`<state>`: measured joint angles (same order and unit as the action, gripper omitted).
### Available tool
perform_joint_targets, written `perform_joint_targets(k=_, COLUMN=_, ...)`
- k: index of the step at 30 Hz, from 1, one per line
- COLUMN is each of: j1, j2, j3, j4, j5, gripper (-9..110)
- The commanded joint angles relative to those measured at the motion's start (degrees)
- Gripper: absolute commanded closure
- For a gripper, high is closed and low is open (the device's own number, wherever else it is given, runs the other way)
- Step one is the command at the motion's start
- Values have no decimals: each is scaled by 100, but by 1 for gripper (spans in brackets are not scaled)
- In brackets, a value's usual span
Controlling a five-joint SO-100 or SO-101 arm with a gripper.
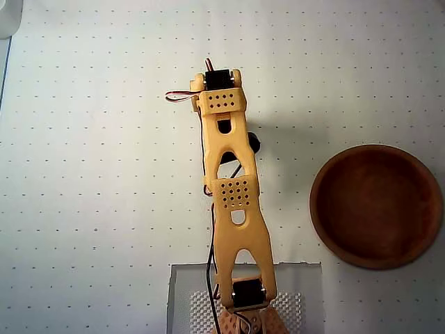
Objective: Grasp a clothespin and put it in the bowl.
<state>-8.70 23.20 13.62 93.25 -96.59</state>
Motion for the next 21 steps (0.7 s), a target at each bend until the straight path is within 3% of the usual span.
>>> perform_joint_targets(k=1, j1=-44, j2=237, j3=-299, j4=44, j5=53, gripper=104)
perform_joint_targets(k=21, j1=-44, j2=2145, j3=-211, j4=949, j5=527, gripper=105)
